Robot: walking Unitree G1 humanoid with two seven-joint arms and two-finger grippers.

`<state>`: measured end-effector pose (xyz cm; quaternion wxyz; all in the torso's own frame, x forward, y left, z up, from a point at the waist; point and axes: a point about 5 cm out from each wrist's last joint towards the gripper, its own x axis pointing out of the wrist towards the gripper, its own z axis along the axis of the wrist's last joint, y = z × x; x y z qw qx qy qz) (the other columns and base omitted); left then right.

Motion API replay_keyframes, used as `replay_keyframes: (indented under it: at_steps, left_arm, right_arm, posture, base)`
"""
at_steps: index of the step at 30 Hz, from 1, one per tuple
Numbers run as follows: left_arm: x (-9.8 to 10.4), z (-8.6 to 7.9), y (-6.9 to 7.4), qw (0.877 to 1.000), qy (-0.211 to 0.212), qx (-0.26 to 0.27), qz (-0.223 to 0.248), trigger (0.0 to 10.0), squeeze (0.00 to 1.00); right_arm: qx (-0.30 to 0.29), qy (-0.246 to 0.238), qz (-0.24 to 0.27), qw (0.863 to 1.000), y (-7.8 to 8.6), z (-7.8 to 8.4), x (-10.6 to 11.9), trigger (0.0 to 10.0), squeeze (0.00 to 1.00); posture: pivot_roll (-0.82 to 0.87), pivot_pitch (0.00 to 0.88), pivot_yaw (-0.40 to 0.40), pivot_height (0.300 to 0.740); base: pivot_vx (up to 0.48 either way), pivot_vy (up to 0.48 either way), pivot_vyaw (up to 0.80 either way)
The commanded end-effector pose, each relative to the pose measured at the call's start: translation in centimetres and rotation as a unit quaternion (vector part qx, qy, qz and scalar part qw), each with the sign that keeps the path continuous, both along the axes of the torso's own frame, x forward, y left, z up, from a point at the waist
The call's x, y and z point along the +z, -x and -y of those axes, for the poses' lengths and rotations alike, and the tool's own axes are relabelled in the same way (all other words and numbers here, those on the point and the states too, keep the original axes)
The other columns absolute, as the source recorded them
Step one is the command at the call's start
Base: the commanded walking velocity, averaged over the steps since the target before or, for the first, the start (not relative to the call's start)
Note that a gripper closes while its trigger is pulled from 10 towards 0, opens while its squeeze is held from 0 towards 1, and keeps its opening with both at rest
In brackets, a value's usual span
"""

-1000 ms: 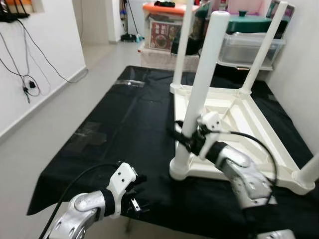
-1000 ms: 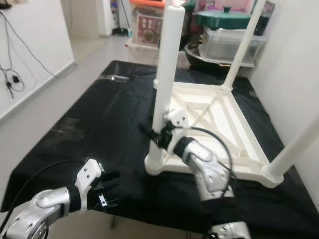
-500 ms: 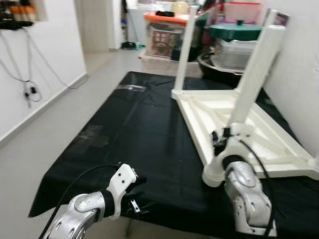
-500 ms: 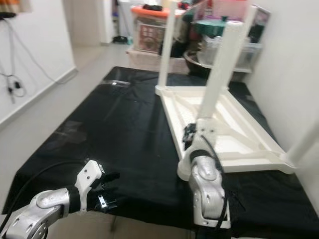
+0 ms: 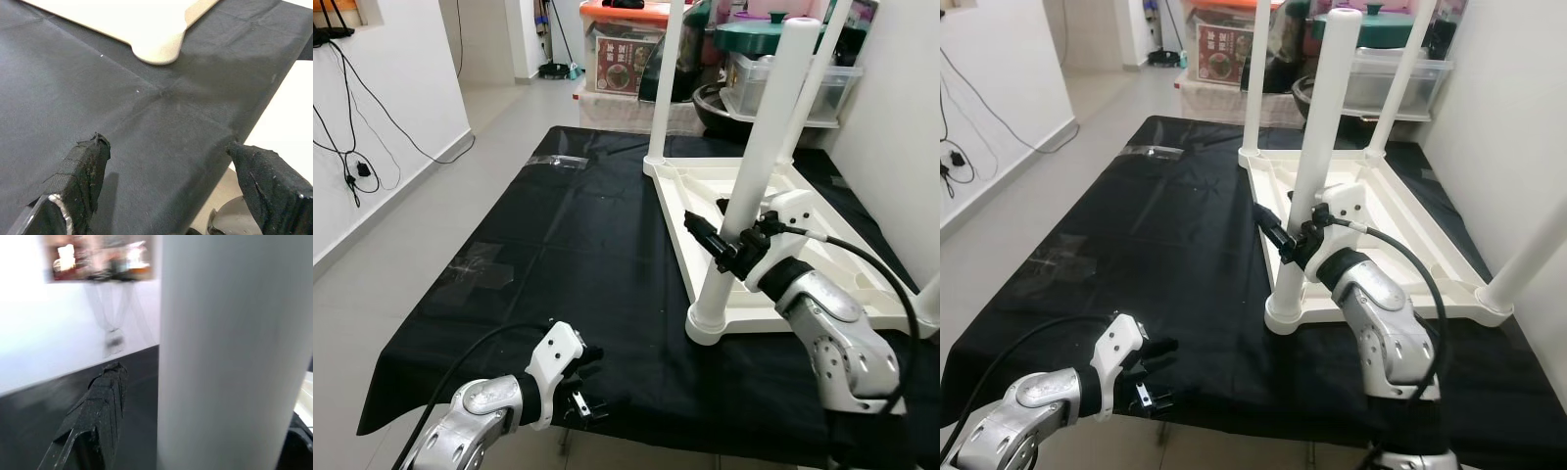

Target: Building children table

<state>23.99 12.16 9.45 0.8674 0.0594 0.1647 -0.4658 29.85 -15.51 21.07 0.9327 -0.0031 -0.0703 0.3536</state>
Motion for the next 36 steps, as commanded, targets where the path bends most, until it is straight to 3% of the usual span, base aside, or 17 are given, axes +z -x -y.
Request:
replay_keyframes:
  at_steps: [1, 4, 5, 6, 7, 11, 15, 17, 19, 20, 22, 26, 27, 29, 30, 31, 36]
  left_arm:
    - [0.0, 0.0, 0.0, 1.000, -0.003, -0.002, 0.004, 10.0, 0.00]
    - [0.0, -0.2, -0.2, 1.000, -0.007, 0.001, 0.007, 10.0, 0.00]
    - [0.1, -0.3, -0.2, 1.000, -0.007, 0.003, 0.008, 10.0, 0.00]
    - [0.1, -0.3, -0.2, 1.000, -0.007, 0.004, 0.008, 10.0, 0.00]
    - [0.0, -0.2, -0.1, 1.000, -0.006, 0.003, 0.007, 10.0, 0.00]
    - [-0.1, -0.1, 0.0, 1.000, -0.007, 0.000, 0.006, 10.0, 0.00]
    - [-0.2, 0.0, 0.0, 1.000, -0.007, -0.001, 0.006, 10.0, 0.00]
    - [-0.2, 0.0, 0.0, 1.000, -0.006, -0.002, 0.006, 10.0, 0.00]
    - [-0.1, 0.2, -0.1, 1.000, -0.005, -0.004, 0.006, 10.0, 0.00]
    - [-0.1, 0.2, -0.1, 1.000, -0.005, -0.004, 0.006, 10.0, 0.00]
    - [-0.1, 0.2, -0.1, 1.000, -0.005, -0.006, 0.006, 10.0, 0.00]
    - [-0.1, 0.2, -0.1, 1.000, -0.006, -0.007, 0.006, 10.0, 0.00]
    - [-0.1, 0.2, -0.1, 1.000, -0.006, -0.008, 0.006, 10.0, 0.00]
    - [-0.1, 0.2, -0.1, 1.000, -0.006, -0.008, 0.006, 10.0, 0.00]
    - [-0.1, 0.2, 0.0, 1.000, -0.005, -0.009, 0.005, 10.0, 0.00]
    - [-0.2, 0.1, 0.0, 1.000, -0.005, -0.009, 0.003, 10.0, 0.00]
    - [-0.2, 0.1, -0.1, 1.000, -0.005, -0.010, 0.002, 10.0, 0.00]
  right_arm:
    - [0.106, 0.018, -0.027, 0.994, 1.0, -3.1, -1.7, 10.0, 0.00]
    - [0.121, 0.043, -0.051, 0.990, 0.6, -4.6, -3.6, 9.3, 0.00]
    - [0.110, 0.051, -0.061, 0.991, 0.1, -4.9, -4.3, 4.6, 0.00]
    - [0.104, 0.054, -0.067, 0.991, -0.2, -5.1, -4.7, 4.2, 0.00]
    - [0.104, 0.045, -0.076, 0.991, -0.1, -5.0, -4.9, 0.0, 0.00]
    - [0.098, 0.029, -0.090, 0.991, 0.3, -4.5, -5.3, 0.0, 0.00]
    - [-0.074, 0.043, -0.152, 0.985, -1.5, -2.3, -7.2, 0.0, 0.00]
    - [-0.178, 0.041, -0.177, 0.967, -2.1, -0.7, -8.1, 0.0, 0.00]
    - [-0.364, 0.026, -0.217, 0.905, -2.0, 2.2, -9.6, 0.0, 0.00]
    - [-0.364, 0.026, -0.217, 0.905, -2.0, 2.2, -9.6, 0.0, 0.00]
    - [-0.464, 0.016, -0.220, 0.858, -0.5, 3.3, -9.9, 0.0, 0.00]
    - [-0.479, 0.014, -0.213, 0.852, 0.2, 2.9, -9.5, 0.0, 0.00]
    - [-0.457, 0.019, -0.195, 0.868, 0.7, 1.7, -8.7, 6.7, 0.00]
    - [-0.457, 0.019, -0.195, 0.868, 0.7, 1.7, -8.7, 6.7, 0.00]
    - [-0.409, 0.003, -0.185, 0.894, 1.1, 0.1, -7.8, 10.0, 0.00]
    - [-0.357, -0.015, -0.158, 0.921, 1.1, -0.9, -6.5, 10.0, 1.00]
    - [-0.239, -0.028, -0.105, 0.965, -0.4, -1.3, -3.7, 10.0, 1.00]
  posture:
    - [0.11, 0.000, -0.083, 0.740]
    - [0.12, 0.000, -0.090, 0.740]
    - [0.12, 0.000, -0.088, 0.740]
    - [0.12, 0.000, -0.088, 0.740]
    - [0.12, 0.000, -0.086, 0.740]
    - [0.11, 0.000, -0.083, 0.740]
    - [0.10, 0.000, -0.080, 0.740]
    - [0.10, 0.000, -0.079, 0.740]
    - [0.09, 0.000, -0.075, 0.740]
    - [0.09, 0.000, -0.075, 0.740]
    - [0.09, 0.000, -0.070, 0.740]
    - [0.08, 0.000, -0.065, 0.740]
    - [0.08, 0.000, -0.066, 0.740]
    - [0.08, 0.000, -0.066, 0.740]
    - [0.08, 0.000, -0.065, 0.740]
    - [0.08, 0.000, -0.065, 0.740]
    - [0.08, 0.000, -0.067, 0.740]
  base:
    - [0.000, 0.000, 0.00]
    - [0.000, 0.000, 0.00]
    - [0.000, 0.000, 0.00]
    - [0.000, 0.000, 0.00]
    - [0.000, 0.000, 0.00]
    - [0.000, 0.000, 0.00]
    - [0.000, 0.000, 0.00]
    - [0.000, 0.000, 0.00]
    - [0.000, 0.000, 0.00]
    - [0.000, 0.000, 0.00]
    - [0.000, 0.000, 0.00]
    - [0.000, 0.000, 0.00]
    - [0.000, 0.000, 0.00]
    - [0.000, 0.000, 0.00]
    - [0.000, 0.000, 0.00]
    - [0.000, 0.000, 0.00]
    - [0.000, 0.000, 0.00]
